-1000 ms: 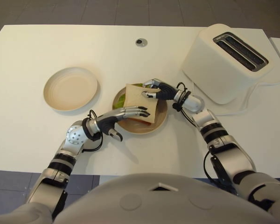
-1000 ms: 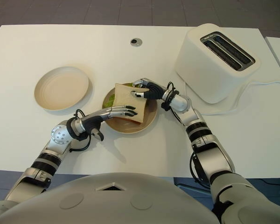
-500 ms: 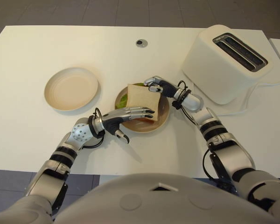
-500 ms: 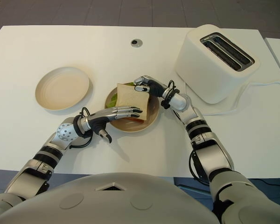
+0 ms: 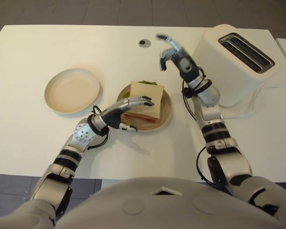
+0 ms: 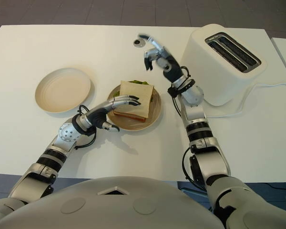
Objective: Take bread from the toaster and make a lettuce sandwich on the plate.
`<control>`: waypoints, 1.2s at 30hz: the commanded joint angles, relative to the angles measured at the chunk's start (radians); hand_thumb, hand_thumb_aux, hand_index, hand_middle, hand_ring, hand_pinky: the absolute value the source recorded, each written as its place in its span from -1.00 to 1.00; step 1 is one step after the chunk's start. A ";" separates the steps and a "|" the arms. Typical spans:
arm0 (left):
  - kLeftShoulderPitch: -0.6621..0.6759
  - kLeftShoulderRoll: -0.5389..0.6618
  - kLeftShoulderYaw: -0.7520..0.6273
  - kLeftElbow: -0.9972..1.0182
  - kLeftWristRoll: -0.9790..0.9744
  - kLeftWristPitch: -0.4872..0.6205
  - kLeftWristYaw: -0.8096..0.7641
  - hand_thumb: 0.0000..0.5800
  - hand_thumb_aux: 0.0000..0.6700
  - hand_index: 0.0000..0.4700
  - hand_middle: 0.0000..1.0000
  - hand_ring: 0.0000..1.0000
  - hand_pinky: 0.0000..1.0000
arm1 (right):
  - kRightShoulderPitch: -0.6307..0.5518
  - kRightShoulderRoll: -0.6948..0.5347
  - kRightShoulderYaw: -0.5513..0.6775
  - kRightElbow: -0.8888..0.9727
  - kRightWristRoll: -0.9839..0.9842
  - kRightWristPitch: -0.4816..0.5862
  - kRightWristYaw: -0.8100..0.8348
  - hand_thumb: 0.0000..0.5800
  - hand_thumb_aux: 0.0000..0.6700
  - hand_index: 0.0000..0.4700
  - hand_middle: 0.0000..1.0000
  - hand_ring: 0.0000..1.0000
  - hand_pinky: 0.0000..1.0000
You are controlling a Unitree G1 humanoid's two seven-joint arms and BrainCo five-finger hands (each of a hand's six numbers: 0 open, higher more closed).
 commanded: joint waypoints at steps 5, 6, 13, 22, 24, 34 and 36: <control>0.113 0.137 -0.174 -0.262 -0.347 0.074 -0.306 1.00 1.00 1.00 1.00 1.00 1.00 | 0.270 -0.224 0.156 -0.353 0.292 0.226 0.566 1.00 1.00 1.00 1.00 1.00 1.00; 0.129 0.162 -0.206 -0.261 -0.343 0.080 -0.359 1.00 1.00 1.00 1.00 1.00 1.00 | 0.296 -0.252 0.175 -0.351 0.278 0.217 0.624 1.00 1.00 1.00 1.00 1.00 1.00; 0.121 0.171 -0.252 -0.020 -0.057 0.085 -0.473 1.00 1.00 1.00 1.00 1.00 1.00 | 0.262 -0.270 0.266 -0.060 -0.141 0.097 0.582 1.00 1.00 1.00 1.00 1.00 1.00; -0.012 0.060 -0.102 0.223 0.247 0.108 -0.155 1.00 1.00 1.00 1.00 1.00 1.00 | 0.099 -0.158 0.261 0.260 -0.427 -0.020 0.172 1.00 1.00 1.00 1.00 1.00 1.00; -0.086 0.025 -0.049 0.284 0.377 0.134 0.044 1.00 1.00 1.00 1.00 1.00 1.00 | 0.049 -0.128 0.239 0.328 -0.464 -0.036 0.044 1.00 1.00 1.00 1.00 1.00 1.00; -0.261 -0.019 -0.007 0.441 0.731 0.225 0.741 1.00 1.00 1.00 1.00 1.00 1.00 | -0.047 -0.039 0.174 0.455 -0.495 -0.176 -0.255 1.00 1.00 1.00 1.00 1.00 1.00; -0.229 -0.030 0.017 0.403 0.601 0.097 0.725 -1.00 -1.00 -1.00 0.12 0.12 0.12 | -0.020 -0.028 0.127 0.362 -0.304 -0.167 -0.143 -0.01 -0.42 -0.42 1.00 1.00 1.00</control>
